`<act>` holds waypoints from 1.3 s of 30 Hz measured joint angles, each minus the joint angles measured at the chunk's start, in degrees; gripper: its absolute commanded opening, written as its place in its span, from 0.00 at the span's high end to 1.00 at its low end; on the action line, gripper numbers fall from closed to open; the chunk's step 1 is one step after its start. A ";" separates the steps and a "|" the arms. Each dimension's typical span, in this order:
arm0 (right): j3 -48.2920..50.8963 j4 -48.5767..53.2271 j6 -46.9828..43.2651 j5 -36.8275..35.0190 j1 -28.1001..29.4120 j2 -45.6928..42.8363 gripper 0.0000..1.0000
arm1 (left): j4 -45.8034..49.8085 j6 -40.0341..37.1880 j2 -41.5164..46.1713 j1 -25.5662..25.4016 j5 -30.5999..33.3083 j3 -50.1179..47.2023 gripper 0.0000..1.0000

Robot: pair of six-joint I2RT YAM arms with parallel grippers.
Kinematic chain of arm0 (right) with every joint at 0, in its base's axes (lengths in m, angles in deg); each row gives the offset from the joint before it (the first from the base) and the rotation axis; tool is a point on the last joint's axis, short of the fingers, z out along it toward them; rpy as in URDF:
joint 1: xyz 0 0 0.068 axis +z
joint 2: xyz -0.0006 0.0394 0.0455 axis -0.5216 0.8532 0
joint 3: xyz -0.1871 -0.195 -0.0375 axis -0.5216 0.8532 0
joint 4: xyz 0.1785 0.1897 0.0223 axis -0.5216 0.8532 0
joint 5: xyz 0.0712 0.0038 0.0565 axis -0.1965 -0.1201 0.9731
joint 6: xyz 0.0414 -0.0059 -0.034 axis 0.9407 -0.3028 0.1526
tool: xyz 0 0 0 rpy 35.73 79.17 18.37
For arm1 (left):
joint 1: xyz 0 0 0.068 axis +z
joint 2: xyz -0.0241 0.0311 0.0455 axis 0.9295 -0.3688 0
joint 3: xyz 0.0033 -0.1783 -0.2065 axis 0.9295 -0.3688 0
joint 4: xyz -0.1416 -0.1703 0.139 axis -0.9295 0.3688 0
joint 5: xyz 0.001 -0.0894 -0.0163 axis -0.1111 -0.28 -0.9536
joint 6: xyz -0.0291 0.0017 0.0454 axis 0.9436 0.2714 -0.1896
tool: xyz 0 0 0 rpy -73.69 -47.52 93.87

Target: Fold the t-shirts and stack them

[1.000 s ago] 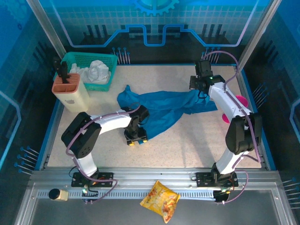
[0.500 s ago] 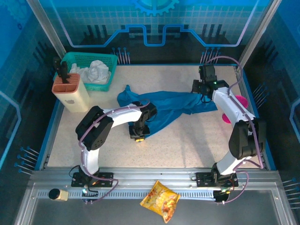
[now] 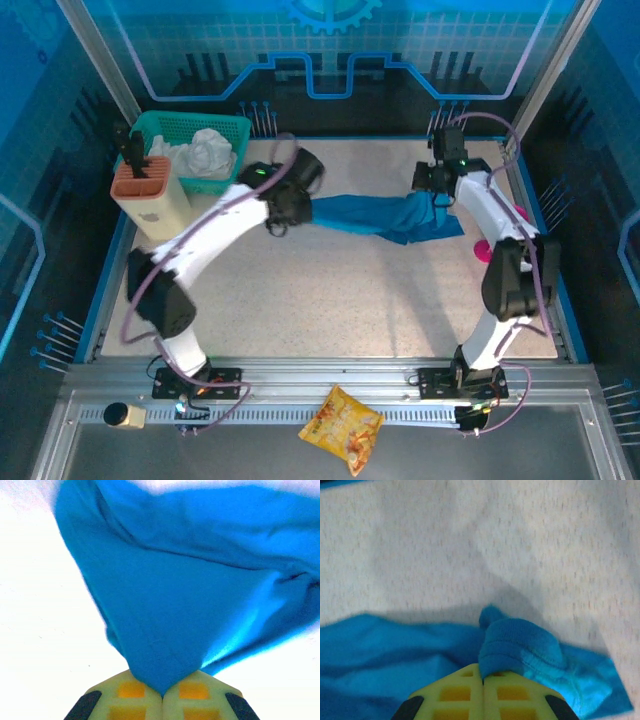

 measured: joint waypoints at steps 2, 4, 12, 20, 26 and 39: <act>-7.69 0.50 -0.63 0.55 -0.59 5.57 1.00 | 0.57 -1.25 5.25 3.04 1.18 0.94 1.00; -16.41 1.25 -1.20 1.20 -1.09 12.02 1.00 | 1.09 -1.92 8.59 5.79 2.19 0.50 1.00; -42.84 7.41 -2.69 5.07 -1.44 34.99 0.42 | -3.02 -3.48 4.57 8.83 0.94 -10.67 1.00; -12.50 6.88 -3.67 2.86 -0.46 16.39 0.40 | -7.23 -3.72 2.36 9.92 -0.44 -12.24 1.00; 9.90 3.06 -3.63 -1.03 -0.15 -6.01 0.46 | -8.63 -4.52 2.36 10.67 -0.94 -12.24 1.00; 18.45 -0.94 -2.99 -1.44 -1.18 4.55 0.52 | -9.44 -4.74 3.96 11.23 -1.73 -12.24 1.00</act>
